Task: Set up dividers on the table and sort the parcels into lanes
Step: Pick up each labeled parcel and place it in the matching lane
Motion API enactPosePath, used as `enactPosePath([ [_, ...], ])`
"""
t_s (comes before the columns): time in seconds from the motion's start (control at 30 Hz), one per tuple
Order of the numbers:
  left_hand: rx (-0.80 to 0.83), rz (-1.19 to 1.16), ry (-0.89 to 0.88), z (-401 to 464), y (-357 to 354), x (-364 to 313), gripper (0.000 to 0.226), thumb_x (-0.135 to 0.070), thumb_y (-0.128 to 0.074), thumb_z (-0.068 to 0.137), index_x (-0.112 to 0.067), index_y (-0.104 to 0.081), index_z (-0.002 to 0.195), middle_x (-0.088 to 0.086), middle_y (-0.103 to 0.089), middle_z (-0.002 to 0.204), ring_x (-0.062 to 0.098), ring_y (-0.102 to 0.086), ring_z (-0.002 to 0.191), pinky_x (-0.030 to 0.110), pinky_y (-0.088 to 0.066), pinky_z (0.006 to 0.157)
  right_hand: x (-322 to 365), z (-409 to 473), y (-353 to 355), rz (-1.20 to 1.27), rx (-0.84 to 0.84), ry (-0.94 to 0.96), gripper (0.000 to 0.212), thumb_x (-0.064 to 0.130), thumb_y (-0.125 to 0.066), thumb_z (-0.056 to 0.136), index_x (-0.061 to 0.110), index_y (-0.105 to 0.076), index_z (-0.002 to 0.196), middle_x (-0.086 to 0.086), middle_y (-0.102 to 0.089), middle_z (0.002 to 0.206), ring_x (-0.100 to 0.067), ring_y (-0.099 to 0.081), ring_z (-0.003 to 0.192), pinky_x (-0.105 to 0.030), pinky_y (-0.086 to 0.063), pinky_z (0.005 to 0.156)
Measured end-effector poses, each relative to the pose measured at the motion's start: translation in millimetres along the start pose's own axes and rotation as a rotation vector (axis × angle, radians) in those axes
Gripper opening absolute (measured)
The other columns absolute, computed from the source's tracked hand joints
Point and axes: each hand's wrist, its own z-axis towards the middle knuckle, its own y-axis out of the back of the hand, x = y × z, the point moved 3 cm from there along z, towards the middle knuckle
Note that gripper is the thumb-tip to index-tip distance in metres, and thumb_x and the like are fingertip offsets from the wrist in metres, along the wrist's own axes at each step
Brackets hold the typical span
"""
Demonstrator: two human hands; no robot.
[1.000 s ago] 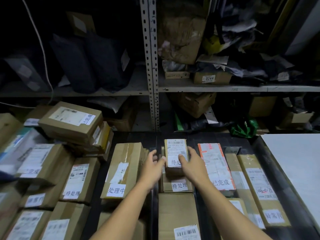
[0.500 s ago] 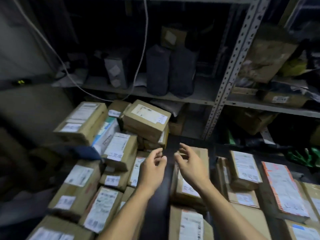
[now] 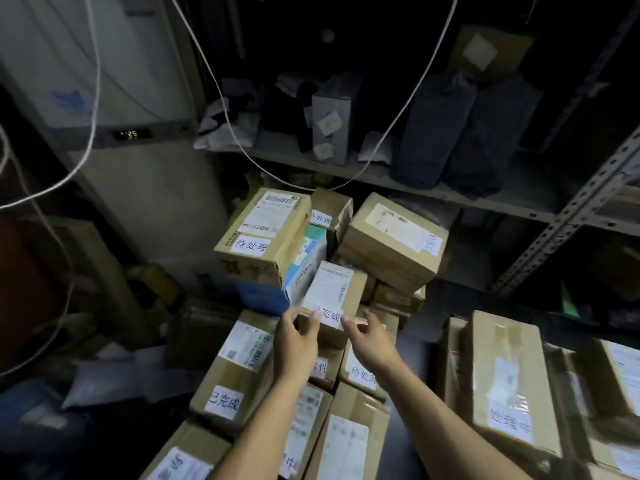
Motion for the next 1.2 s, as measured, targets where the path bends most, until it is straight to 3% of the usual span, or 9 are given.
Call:
enactPosePath([
  [0.17,0.058,0.104,0.042,20.4,-13.2,17.8,0.074,-0.056,-0.058,0.089,-0.021,-0.032,0.149,0.006,-0.048,0.146,0.025,-0.049,0.13,0.041,-0.047,0.1,-5.3,17.1,-17.7,0.094,0.008,-0.049,0.055,0.049,-0.051,0.097,0.021,-0.042,0.143,0.001,-0.059,0.137,-0.022,-0.056,0.123,-0.034,-0.044,0.101],
  [0.23,0.049,0.139,0.045,24.2,-17.4,19.8,0.073,-0.057,-0.059,0.088,-0.02,-0.037,0.147,0.007,-0.05,0.142,0.026,-0.051,0.127,0.041,-0.048,0.099,-9.8,19.7,-20.0,0.132,0.007,-0.052,0.045,0.046,-0.053,0.097,0.023,-0.049,0.135,0.002,-0.063,0.131,-0.019,-0.059,0.117,-0.041,-0.047,0.103],
  [0.4,0.042,0.093,0.028,16.8,-21.2,23.0,0.042,-0.056,-0.065,0.083,-0.031,-0.05,0.113,-0.002,-0.062,0.115,0.013,-0.061,0.099,0.026,-0.051,0.072,-19.1,17.3,-19.1,0.285,-0.015,-0.087,0.042,0.035,-0.062,0.092,0.022,-0.05,0.131,0.003,-0.066,0.119,-0.014,-0.066,0.104,-0.041,-0.051,0.099],
  [0.53,0.044,-0.083,-0.001,-5.4,-17.6,24.2,0.033,-0.043,-0.076,0.079,-0.034,-0.049,0.096,-0.007,-0.067,0.104,0.01,-0.066,0.095,0.032,-0.058,0.076,-24.1,-1.4,-8.3,0.35,0.01,-0.073,0.039,0.035,-0.064,0.091,0.034,-0.049,0.127,0.007,-0.066,0.116,-0.006,-0.066,0.1,-0.029,-0.053,0.085],
  [0.63,0.109,-0.168,0.041,-27.6,-18.6,27.5,0.043,-0.046,-0.08,0.074,-0.033,-0.046,0.097,-0.008,-0.068,0.106,0.005,-0.066,0.094,0.027,-0.053,0.074,-30.8,-22.2,6.0,0.388,0.033,-0.069,0.037,0.032,-0.065,0.091,0.035,-0.051,0.125,0.003,-0.069,0.117,-0.01,-0.067,0.103,-0.023,-0.047,0.074],
  [0.73,0.15,-0.18,0.053,-50.8,-20.1,28.0,0.061,-0.063,-0.077,0.058,-0.035,-0.044,0.102,-0.012,-0.066,0.109,0.007,-0.065,0.098,0.037,-0.053,0.085,-39.5,-49.3,24.0,0.397,0.052,-0.076,0.042,0.034,-0.067,0.091,0.032,-0.05,0.129,-0.001,-0.07,0.115,-0.013,-0.07,0.097,-0.023,-0.05,0.07],
  [0.87,0.3,-0.29,0.037,-85.7,-26.8,25.4,0.083,-0.059,-0.081,0.057,-0.041,-0.043,0.128,-0.014,-0.066,0.118,0.004,-0.063,0.109,0.031,-0.051,0.09,-58.7,-86.7,50.5,0.39,0.089,-0.066,0.044,0.04,-0.069,0.09,0.033,-0.049,0.129,0.0,-0.073,0.11,-0.008,-0.072,0.093,-0.021,-0.054,0.072],
  [1.07,0.406,-0.307,0.0,-141.2,-46.5,11.6,0.07,-0.053,-0.081,0.059,-0.051,-0.047,0.119,-0.013,-0.069,0.116,0.006,-0.065,0.108,0.031,-0.052,0.09,-87.8,-131.2,89.2,0.366,0.037,-0.06,0.048,0.055,-0.069,0.081,0.04,-0.053,0.124,0.007,-0.073,0.106,-0.008,-0.069,0.097,-0.022,-0.046,0.073],
  [1.2,0.445,-0.302,-0.024,-172.5,-65.7,2.3,0.066,-0.047,-0.079,0.063,-0.053,-0.045,0.119,-0.007,-0.066,0.122,0.011,-0.062,0.113,0.037,-0.05,0.098,-107.9,-154.2,117.3,0.394,-0.008,-0.066,0.048,0.058,-0.069,0.075,0.042,-0.057,0.118,0.011,-0.074,0.099,-0.003,-0.07,0.091,-0.028,-0.054,0.071],
])
